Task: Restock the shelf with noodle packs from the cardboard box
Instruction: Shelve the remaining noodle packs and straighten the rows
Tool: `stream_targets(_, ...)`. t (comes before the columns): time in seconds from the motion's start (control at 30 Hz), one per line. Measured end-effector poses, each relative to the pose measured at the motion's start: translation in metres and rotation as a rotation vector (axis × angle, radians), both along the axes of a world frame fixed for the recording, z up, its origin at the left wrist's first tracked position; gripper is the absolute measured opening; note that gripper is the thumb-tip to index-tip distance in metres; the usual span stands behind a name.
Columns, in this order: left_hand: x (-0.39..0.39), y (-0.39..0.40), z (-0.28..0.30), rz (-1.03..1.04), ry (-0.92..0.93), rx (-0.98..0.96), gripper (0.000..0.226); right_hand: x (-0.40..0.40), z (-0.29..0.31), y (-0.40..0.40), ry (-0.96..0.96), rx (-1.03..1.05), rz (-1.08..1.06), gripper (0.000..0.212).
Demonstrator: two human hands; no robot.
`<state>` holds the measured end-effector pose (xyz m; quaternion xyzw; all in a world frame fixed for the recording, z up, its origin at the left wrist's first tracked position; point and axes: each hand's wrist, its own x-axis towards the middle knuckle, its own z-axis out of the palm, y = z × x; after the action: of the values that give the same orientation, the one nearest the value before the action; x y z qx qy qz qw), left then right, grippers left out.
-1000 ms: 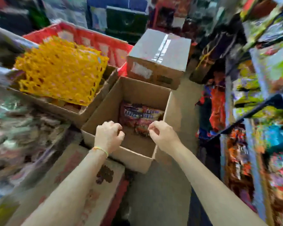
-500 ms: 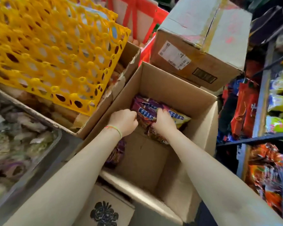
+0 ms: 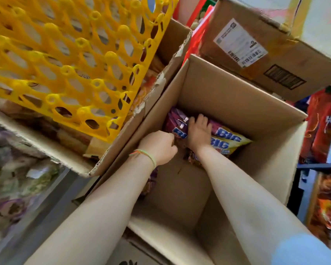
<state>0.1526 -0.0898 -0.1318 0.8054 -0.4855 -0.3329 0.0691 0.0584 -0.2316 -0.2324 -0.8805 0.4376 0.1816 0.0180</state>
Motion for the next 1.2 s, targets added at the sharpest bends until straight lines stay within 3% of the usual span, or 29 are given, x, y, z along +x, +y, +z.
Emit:
stream_targets(0.13, 0.002, -0.001, -0.001, -0.001, -0.001, -0.013, 0.023, -0.004, 0.000, 0.002, -0.219, 0.168, -0.092, 0.074)
stream_targets(0.4, -0.001, 0.005, -0.002, 0.111, 0.062, -0.163, 0.023, -0.017, 0.051, 0.011, -0.225, 0.422, -0.179, 0.074)
stream_targets(0.6, -0.019, 0.011, 0.023, 0.240, 0.107, -0.413, 0.092, -0.054, 0.132, 0.032, -0.345, 0.589, -0.208, 0.071)
stream_targets(0.73, -0.029, 0.015, 0.066, 0.314, 0.421, -0.373, 0.119, -0.102, 0.196, 0.037, -0.472, 0.706, -0.264, 0.044)
stream_targets(0.87, -0.050, 0.026, 0.114, 0.177, 0.902, -0.222, 0.110, -0.159, 0.264, 0.042, -0.546, 0.844, -0.249, 0.050)
stream_targets(0.93, -0.072, 0.029, 0.140, 0.061, 1.033, -0.179, 0.100, -0.189, 0.295, 0.049, -0.554, 0.887, -0.270, 0.058)
stream_targets(1.0, -0.099, 0.031, 0.169, -0.065, 1.014, -0.171, 0.101, -0.224, 0.326, 0.061, -0.564, 0.867, -0.292, 0.063)
stream_targets(1.2, -0.213, 0.038, 0.255, -0.332, 0.920, -0.260, 0.099, -0.362, 0.415, 0.123, -0.775, 0.666, -0.418, 0.042)
